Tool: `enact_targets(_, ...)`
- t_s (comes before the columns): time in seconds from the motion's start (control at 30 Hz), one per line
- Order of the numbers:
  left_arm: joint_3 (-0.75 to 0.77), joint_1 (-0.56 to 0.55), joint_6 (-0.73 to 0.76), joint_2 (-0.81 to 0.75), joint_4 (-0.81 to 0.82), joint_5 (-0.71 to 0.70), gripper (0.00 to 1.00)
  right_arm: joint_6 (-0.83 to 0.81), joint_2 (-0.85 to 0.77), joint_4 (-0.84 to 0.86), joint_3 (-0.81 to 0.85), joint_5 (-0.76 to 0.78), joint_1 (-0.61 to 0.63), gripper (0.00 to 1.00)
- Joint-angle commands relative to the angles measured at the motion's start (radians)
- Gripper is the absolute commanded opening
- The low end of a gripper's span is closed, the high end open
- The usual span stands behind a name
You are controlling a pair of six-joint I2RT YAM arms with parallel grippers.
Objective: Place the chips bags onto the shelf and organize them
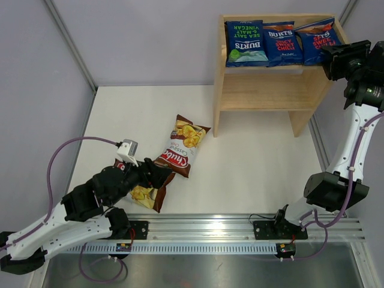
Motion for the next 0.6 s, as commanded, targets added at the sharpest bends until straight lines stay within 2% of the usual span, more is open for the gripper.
enact_targets(0.0, 0.003, 0.001, 0.022, -0.003, 0.031, 0.02, 0.84, -0.097, 0.019, -0.08, 0.103, 0.019, 0.008, 0.56)
enact_targets(0.13, 0.001, 0.001, 0.025, -0.019, 0.025, 0.02, 0.82, -0.189, 0.045, -0.166, 0.176, 0.042, 0.008, 0.64)
enact_targets(0.27, -0.002, 0.001, 0.026, -0.036, 0.019, 0.02, 0.81, -0.269, 0.074, -0.275, 0.26, 0.093, 0.008, 0.63)
enact_targets(0.33, -0.002, 0.002, 0.029, -0.037, 0.014, 0.019, 0.81, -0.295, 0.068, -0.276, 0.263, 0.105, 0.008, 0.6)
enact_targets(0.37, -0.005, 0.001, 0.031, -0.037, 0.014, 0.019, 0.81, -0.295, 0.062, -0.258, 0.249, 0.104, 0.008, 0.54)
enact_targets(0.43, -0.008, 0.001, 0.032, -0.036, 0.014, 0.02, 0.81, -0.295, 0.045, -0.24, 0.236, 0.111, 0.008, 0.5)
enact_targets(0.47, -0.013, 0.001, 0.032, -0.036, 0.017, 0.022, 0.81, -0.295, 0.044, -0.221, 0.225, 0.102, 0.008, 0.42)
enact_targets(0.57, -0.02, 0.001, 0.031, -0.04, 0.022, 0.029, 0.8, -0.289, 0.064, -0.224, 0.225, 0.099, 0.008, 0.35)
